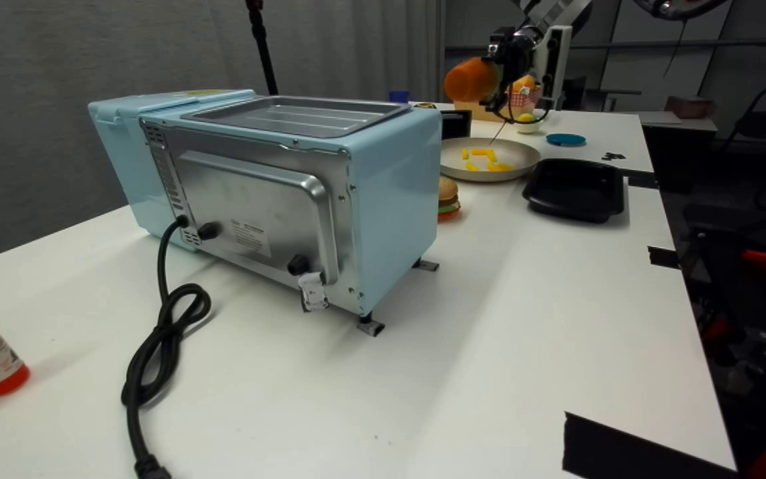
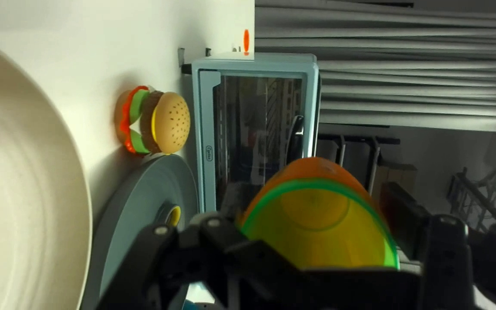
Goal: Pour the things in the green cup onto the plate
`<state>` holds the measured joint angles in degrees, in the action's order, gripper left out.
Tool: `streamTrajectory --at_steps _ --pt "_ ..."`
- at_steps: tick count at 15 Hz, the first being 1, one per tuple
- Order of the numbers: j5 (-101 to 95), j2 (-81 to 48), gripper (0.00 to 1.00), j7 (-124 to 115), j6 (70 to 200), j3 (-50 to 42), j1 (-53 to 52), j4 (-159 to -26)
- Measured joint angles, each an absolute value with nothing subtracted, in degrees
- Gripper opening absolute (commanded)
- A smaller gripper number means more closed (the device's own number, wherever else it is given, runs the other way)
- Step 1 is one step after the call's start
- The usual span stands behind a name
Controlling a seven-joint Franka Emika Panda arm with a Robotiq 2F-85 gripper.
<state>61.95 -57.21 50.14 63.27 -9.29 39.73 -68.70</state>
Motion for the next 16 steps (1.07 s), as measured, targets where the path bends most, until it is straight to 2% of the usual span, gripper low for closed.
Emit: streamTrajectory --at_steps 16 --pt "54.5 -57.2 0.55 65.7 77.0 -9.4 38.0 -68.6"
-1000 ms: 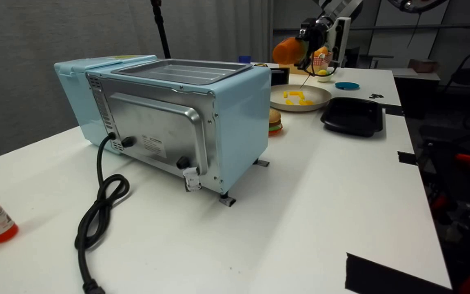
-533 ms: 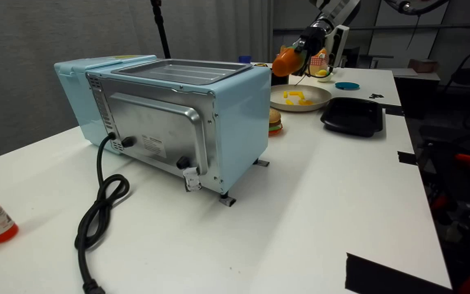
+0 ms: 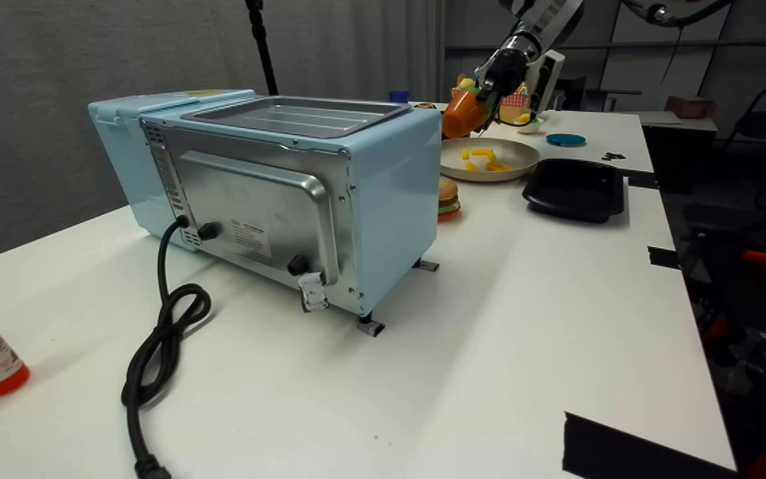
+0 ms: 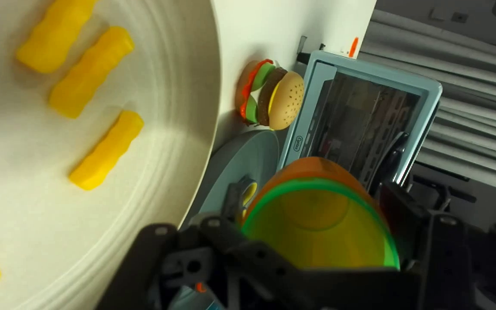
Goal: Pour the things in the green cup onto the plate
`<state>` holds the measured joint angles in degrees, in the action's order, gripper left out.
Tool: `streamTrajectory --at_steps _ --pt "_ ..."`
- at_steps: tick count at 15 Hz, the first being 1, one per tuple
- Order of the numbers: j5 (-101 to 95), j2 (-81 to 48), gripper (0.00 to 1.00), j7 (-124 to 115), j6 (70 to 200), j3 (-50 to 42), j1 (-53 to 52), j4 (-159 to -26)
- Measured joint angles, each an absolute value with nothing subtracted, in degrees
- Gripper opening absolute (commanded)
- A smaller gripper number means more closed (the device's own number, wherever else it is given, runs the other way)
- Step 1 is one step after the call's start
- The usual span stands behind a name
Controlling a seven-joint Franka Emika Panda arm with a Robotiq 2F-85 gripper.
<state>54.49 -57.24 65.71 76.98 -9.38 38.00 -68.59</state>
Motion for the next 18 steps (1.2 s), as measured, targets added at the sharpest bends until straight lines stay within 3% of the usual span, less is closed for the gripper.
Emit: streamTrajectory --at_steps 18 --pt "53.4 -57.2 0.55 76.2 90.6 -9.4 36.7 -69.2"
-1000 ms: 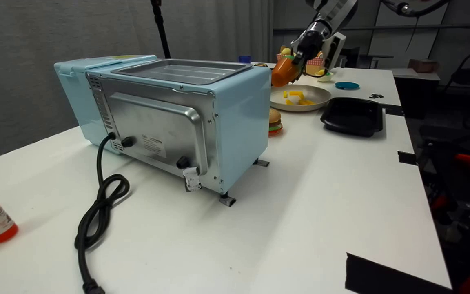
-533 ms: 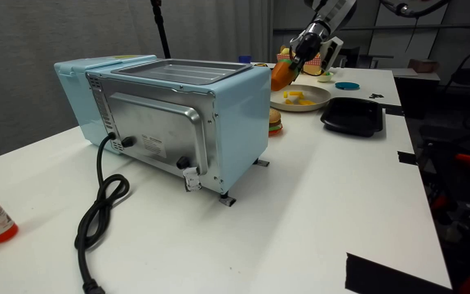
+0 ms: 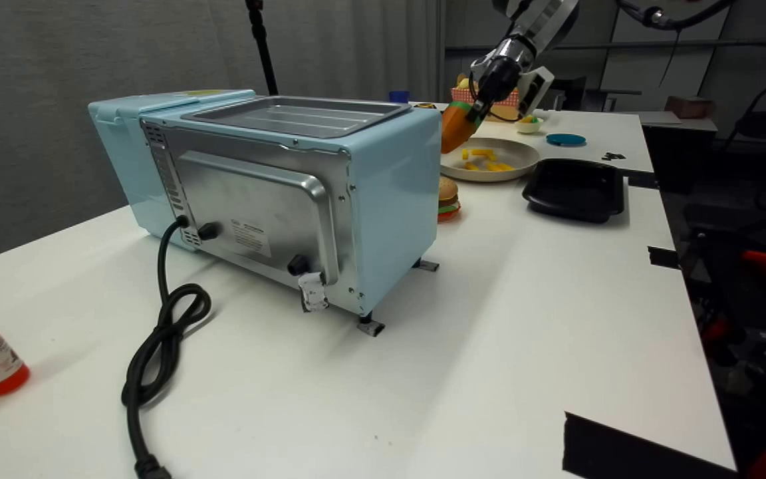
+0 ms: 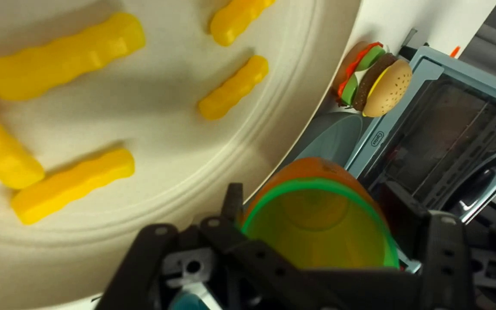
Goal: Pour the things in the green cup onto the plate
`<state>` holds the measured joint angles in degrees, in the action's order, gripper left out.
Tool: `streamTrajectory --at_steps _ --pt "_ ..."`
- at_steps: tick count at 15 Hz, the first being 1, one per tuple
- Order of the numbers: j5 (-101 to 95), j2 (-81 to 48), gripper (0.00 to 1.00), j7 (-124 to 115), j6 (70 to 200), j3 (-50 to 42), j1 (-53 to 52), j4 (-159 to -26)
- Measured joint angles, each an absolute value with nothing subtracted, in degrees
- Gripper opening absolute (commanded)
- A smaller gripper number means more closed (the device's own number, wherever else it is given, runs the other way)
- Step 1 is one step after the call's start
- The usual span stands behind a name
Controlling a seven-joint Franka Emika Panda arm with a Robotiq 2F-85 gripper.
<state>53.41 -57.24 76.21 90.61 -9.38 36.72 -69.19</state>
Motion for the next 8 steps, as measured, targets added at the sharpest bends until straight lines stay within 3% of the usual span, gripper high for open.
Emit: streamTrajectory --at_steps 8 --pt "53.4 -57.2 0.55 78.8 98.1 -9.4 36.0 -69.7"
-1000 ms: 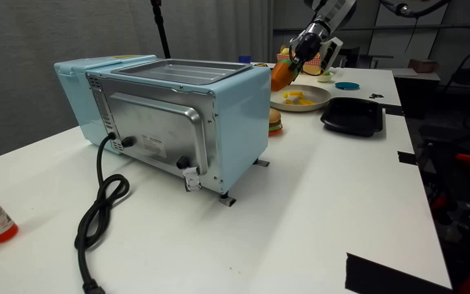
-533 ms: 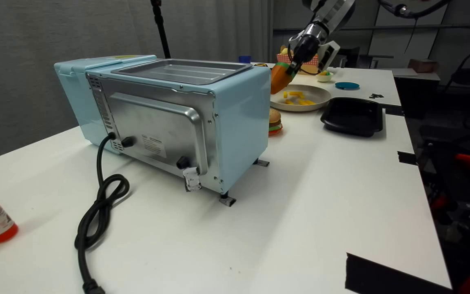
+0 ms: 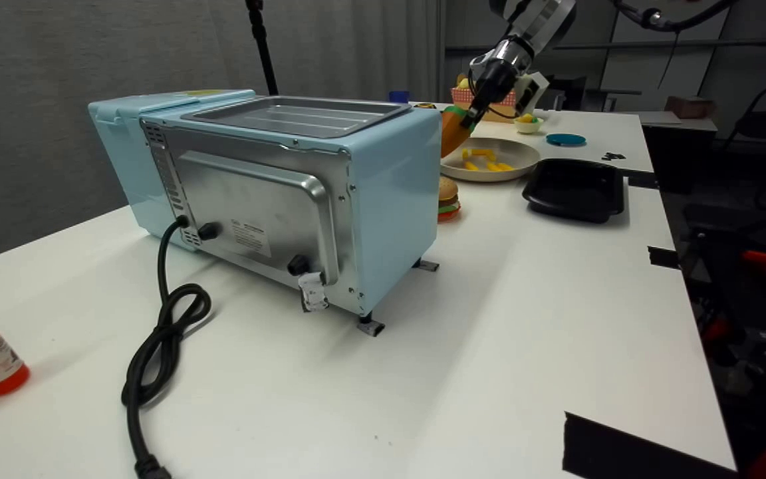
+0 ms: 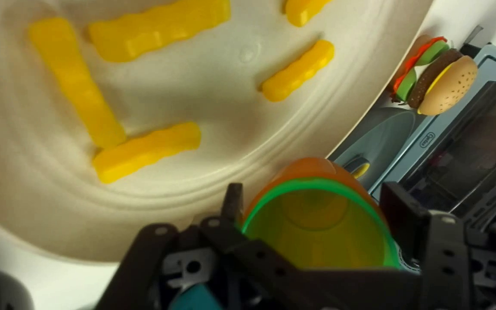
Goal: Pour the things in the green cup onto the plate
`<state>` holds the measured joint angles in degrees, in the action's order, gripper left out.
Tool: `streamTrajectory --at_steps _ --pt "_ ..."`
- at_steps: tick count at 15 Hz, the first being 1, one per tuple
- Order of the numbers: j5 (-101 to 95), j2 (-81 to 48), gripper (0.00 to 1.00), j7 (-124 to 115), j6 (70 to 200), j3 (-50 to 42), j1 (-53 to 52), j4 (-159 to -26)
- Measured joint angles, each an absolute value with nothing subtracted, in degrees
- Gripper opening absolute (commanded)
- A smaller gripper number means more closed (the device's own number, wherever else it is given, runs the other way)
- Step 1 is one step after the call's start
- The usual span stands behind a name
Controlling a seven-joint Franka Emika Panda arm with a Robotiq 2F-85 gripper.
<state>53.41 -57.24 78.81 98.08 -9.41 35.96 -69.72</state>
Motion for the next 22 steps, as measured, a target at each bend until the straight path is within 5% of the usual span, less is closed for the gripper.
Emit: streamTrajectory --at_steps 22 --pt "52.3 -56.2 0.55 81.8 113.3 -10.9 33.4 -72.7"
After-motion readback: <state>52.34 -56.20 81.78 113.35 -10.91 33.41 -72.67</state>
